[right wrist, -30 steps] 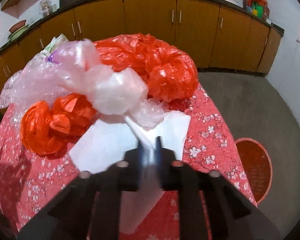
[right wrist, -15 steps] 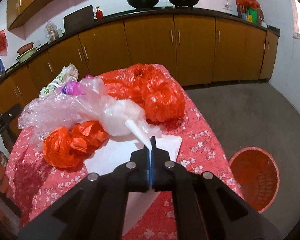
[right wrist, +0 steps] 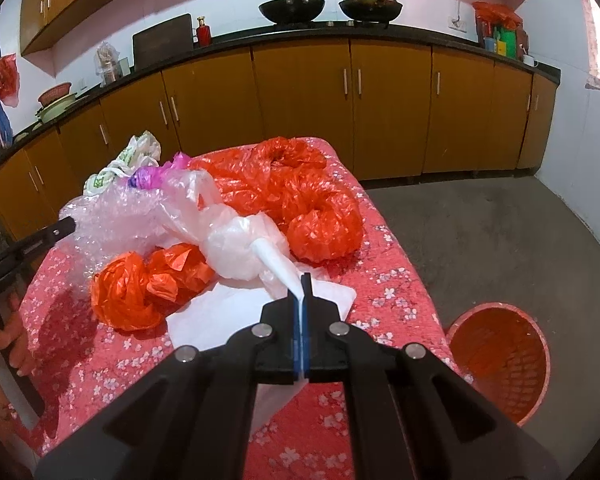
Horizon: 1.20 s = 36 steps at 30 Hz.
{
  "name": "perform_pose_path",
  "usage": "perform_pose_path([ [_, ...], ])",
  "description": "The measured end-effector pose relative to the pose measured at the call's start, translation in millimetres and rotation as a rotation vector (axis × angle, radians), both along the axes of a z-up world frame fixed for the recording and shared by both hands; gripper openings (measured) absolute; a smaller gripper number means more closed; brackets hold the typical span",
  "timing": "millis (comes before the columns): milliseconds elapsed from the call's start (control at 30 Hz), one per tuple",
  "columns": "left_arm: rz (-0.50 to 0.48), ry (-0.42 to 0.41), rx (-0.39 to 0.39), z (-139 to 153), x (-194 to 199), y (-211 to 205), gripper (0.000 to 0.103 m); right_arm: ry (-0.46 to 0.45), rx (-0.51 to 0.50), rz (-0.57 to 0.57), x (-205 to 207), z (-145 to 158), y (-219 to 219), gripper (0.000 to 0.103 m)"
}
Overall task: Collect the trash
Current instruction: 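Close the left tool on the bubble wrap while the right tool lifts the tissue paper, then carry the bubble wrap and tissue paper in both tools over the orange basket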
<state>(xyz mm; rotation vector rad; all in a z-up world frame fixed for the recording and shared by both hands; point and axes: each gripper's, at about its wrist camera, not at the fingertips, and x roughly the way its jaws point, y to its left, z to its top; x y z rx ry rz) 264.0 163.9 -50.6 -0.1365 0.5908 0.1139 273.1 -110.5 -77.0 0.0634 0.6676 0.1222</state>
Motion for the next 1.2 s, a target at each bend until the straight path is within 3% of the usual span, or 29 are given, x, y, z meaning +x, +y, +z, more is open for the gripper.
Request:
perform_pose_path([
  [633, 0.002, -0.143, 0.043, 89, -77, -16, 0.008, -0.147, 0.053, -0.022, -63, 62, -40, 0.003],
  [900, -0.116, -0.173, 0.056, 110, -87, -74, 0.007, -0.204, 0.052, -0.101, -88, 84, -92, 0.003],
  [1200, -0.301, -0.153, 0.047, 96, -68, -174, 0.007, -0.170, 0.046, -0.260, -81, 70, -194, 0.003],
])
